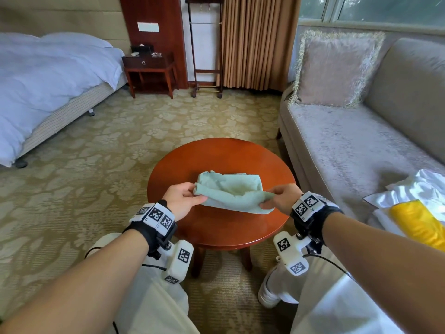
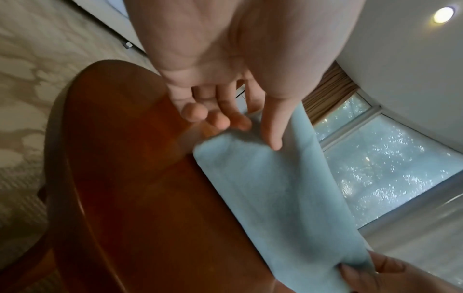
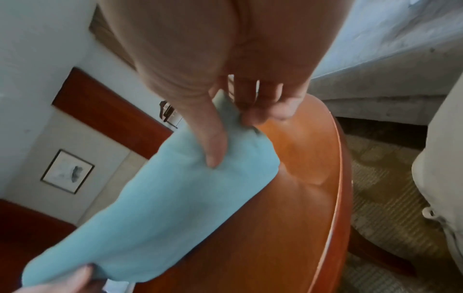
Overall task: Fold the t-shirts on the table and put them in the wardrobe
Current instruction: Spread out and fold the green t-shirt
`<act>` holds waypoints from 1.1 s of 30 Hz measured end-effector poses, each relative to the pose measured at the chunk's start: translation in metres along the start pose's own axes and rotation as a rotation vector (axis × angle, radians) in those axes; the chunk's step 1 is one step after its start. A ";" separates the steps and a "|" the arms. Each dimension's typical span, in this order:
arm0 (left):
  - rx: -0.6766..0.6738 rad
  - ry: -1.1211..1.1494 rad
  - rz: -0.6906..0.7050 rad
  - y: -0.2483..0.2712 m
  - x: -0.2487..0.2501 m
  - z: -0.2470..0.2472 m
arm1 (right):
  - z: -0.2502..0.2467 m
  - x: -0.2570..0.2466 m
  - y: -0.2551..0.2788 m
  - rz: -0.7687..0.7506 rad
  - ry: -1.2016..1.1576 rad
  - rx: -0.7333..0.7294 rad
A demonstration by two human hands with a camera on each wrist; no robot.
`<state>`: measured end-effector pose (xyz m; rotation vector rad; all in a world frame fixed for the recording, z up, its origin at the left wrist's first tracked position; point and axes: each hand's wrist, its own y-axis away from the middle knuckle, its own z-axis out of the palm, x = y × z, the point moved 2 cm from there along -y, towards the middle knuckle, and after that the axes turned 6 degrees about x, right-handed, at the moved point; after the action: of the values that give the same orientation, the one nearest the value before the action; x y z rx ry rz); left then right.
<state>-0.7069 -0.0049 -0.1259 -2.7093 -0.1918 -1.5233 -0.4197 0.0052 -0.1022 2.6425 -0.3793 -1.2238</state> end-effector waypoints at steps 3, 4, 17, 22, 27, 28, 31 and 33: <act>0.033 -0.117 0.040 -0.005 -0.003 -0.004 | -0.002 -0.005 -0.002 -0.018 0.024 0.002; 0.047 -0.134 0.042 -0.006 -0.003 -0.005 | -0.003 -0.007 -0.004 -0.021 0.002 -0.003; 0.079 -0.168 0.091 -0.023 -0.003 0.001 | 0.010 -0.016 -0.021 -0.144 0.133 0.099; 0.121 -0.284 0.015 -0.040 -0.012 0.010 | 0.024 -0.018 -0.031 -0.066 0.229 0.171; 0.121 -0.359 -0.100 -0.053 -0.020 0.022 | 0.043 -0.005 -0.047 0.077 0.286 0.140; 0.123 -0.372 -0.130 -0.055 -0.020 0.023 | 0.046 -0.003 -0.049 0.103 0.287 0.137; 0.128 -0.349 -0.253 -0.056 -0.018 0.026 | 0.049 -0.003 -0.052 0.140 0.309 0.151; 0.115 -0.331 -0.318 -0.058 -0.015 0.025 | 0.050 -0.005 -0.053 0.150 0.309 0.166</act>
<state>-0.7006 0.0535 -0.1541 -2.9210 -0.7242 -1.0571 -0.4533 0.0534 -0.1463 2.8199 -0.6331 -0.7535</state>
